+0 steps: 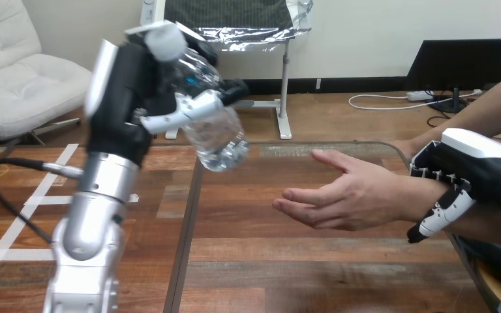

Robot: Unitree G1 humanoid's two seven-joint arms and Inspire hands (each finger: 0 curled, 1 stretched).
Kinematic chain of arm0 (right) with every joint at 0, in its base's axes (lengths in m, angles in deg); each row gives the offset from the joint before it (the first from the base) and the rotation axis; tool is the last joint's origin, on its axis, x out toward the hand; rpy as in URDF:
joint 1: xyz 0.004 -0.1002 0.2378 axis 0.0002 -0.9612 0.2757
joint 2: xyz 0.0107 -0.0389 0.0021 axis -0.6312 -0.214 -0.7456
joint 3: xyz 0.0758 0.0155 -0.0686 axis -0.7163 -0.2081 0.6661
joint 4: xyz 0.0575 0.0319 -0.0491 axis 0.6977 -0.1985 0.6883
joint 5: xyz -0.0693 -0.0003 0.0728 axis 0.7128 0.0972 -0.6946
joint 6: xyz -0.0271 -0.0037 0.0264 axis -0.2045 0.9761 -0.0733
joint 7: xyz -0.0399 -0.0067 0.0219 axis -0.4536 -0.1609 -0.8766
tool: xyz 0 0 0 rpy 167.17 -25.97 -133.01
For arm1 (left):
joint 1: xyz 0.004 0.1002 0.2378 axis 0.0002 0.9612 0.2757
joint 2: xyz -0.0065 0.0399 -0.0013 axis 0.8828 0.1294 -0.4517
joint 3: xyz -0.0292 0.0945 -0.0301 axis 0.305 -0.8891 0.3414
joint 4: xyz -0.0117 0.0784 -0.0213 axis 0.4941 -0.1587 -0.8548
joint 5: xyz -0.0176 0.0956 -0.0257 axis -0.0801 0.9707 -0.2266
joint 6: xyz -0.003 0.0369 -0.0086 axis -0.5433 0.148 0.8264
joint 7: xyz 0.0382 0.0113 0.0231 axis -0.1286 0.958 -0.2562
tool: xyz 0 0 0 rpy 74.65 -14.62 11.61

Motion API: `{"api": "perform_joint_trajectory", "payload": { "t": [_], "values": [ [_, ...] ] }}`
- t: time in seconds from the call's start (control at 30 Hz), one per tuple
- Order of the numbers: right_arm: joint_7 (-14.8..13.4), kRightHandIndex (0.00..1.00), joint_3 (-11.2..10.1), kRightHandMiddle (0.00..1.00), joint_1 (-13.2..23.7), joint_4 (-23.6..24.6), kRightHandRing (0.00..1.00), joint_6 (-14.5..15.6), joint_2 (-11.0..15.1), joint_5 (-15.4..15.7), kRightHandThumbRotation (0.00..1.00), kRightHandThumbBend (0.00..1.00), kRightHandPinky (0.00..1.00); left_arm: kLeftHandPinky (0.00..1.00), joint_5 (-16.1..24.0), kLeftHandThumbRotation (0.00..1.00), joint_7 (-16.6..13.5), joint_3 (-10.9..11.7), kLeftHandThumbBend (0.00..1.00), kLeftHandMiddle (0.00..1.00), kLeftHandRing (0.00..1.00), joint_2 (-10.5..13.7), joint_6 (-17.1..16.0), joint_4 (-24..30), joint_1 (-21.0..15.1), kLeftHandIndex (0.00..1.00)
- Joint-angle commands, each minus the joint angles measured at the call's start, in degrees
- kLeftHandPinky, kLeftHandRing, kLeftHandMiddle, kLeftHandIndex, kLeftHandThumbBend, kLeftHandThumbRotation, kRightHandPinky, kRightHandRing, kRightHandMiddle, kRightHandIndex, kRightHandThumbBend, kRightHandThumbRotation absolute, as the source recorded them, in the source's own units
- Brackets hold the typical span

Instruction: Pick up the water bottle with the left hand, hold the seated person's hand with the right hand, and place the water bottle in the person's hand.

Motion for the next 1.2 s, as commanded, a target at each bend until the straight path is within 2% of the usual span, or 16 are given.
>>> {"api": "perform_joint_trajectory", "payload": {
  "t": [0.0,0.43,0.6,1.17],
  "values": [
    [-0.47,0.37,0.18,0.35,5.21,0.91,0.27,1.72,-1.98,0.42,0.08,0.94,0.21,0.24,-0.40,0.00,-0.24,-1.13,0.57,0.34,0.30,-1.62,-3.23,-3.55,-4.88,0.37],
    [-0.03,0.37,1.04,0.36,7.08,1.81,0.28,2.95,-4.27,0.85,0.08,0.94,0.22,0.27,0.70,0.00,-0.23,-2.56,0.63,0.37,0.33,-3.18,-10.53,-14.61,-7.61,0.39],
    [0.18,0.37,1.16,0.35,8.01,1.59,0.28,2.51,-5.13,0.54,0.08,0.95,0.21,0.28,0.48,0.00,-0.11,-2.88,0.64,0.38,0.33,-4.15,-13.13,-18.93,-8.84,0.40],
    [0.46,0.35,2.12,0.34,10.20,2.30,0.27,4.12,-6.94,1.58,0.09,0.94,0.21,0.28,0.53,0.00,-0.21,-3.11,0.66,0.38,0.33,-6.53,-17.69,-28.86,-12.32,0.41]
  ]
}}
